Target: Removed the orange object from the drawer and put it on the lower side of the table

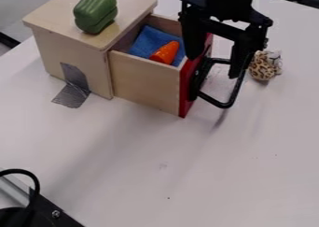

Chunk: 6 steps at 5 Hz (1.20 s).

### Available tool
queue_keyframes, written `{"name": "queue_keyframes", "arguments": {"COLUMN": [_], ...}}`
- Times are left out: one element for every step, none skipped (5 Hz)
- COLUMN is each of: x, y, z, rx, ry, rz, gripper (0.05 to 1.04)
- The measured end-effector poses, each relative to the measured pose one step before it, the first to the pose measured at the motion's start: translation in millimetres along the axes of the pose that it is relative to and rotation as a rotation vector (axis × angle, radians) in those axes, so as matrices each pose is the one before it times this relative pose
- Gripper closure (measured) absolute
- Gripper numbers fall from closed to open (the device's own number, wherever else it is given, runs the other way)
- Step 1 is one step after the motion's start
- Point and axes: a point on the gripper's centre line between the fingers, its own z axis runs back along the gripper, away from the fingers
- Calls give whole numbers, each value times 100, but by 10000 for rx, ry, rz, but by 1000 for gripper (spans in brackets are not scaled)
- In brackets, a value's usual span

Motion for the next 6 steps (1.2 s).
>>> {"name": "queue_keyframes", "arguments": {"x": [-172, 37, 853, 1098, 508, 572], "y": [14, 471, 1229, 2002, 2883, 2759], "z": [-694, 127, 1371, 1830, 939, -36], "rx": [-4, -148, -177, 377, 401, 414], "ry": [261, 82, -361, -527, -368, -527], "rz": [16, 2, 47, 137, 497, 775], "gripper": [83, 83, 83, 83, 83, 83]}}
